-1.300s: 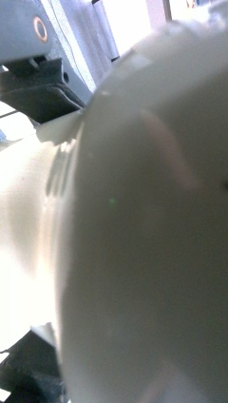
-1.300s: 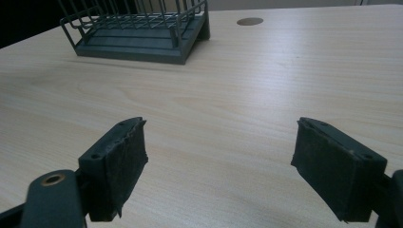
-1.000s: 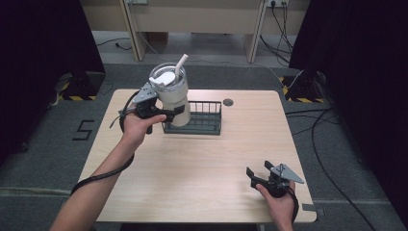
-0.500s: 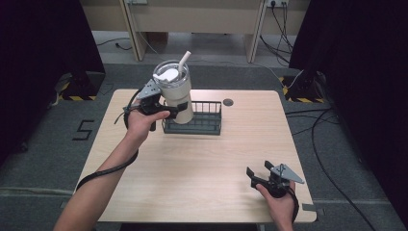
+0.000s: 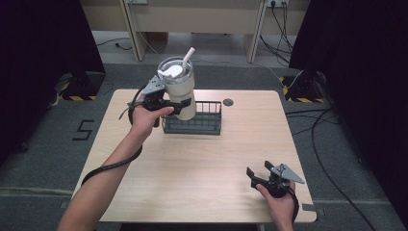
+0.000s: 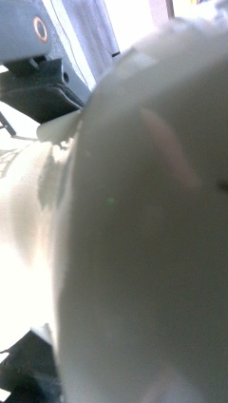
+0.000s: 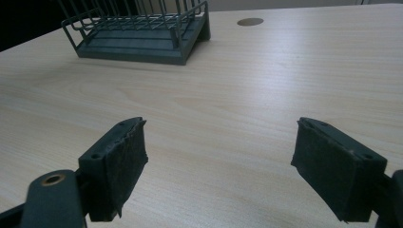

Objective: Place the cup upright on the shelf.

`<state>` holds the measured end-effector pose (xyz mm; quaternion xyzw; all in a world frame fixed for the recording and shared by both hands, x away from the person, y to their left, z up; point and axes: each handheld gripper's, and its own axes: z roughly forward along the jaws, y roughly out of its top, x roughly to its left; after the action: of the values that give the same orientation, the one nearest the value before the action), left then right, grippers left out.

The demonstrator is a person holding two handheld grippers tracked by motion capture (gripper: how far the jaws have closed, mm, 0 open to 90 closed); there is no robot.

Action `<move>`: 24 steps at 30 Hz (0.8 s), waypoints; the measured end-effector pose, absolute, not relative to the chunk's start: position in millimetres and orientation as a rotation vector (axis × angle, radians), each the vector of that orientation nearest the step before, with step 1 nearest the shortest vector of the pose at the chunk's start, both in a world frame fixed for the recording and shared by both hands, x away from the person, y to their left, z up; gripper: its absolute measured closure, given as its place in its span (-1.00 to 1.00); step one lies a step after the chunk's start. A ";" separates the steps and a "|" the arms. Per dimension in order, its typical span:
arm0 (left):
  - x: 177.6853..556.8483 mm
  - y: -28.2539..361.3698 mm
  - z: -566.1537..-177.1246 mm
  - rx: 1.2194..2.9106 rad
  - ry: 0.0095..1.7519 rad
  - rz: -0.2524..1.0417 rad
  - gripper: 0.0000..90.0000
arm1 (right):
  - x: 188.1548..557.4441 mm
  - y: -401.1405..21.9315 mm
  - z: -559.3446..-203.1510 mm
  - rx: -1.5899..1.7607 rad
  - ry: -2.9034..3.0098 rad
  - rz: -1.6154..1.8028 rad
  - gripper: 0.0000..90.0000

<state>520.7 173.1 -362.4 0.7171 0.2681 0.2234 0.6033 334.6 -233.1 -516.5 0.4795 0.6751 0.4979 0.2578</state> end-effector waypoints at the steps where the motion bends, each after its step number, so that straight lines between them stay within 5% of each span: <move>1: 521.7 172.2 -362.5 1.662 0.620 0.518 -0.78 | 334.2 -232.9 -516.5 1.306 1.829 1.352 -0.58; 24: 547.2 159.6 -375.7 1.686 0.655 0.532 -0.78 | 333.0 -233.5 -516.5 1.303 1.826 1.361 -0.58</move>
<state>547.2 159.6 -375.7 0.7235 0.2813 0.2282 0.5877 333.0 -233.5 -516.5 0.4801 0.6728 0.5013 0.2559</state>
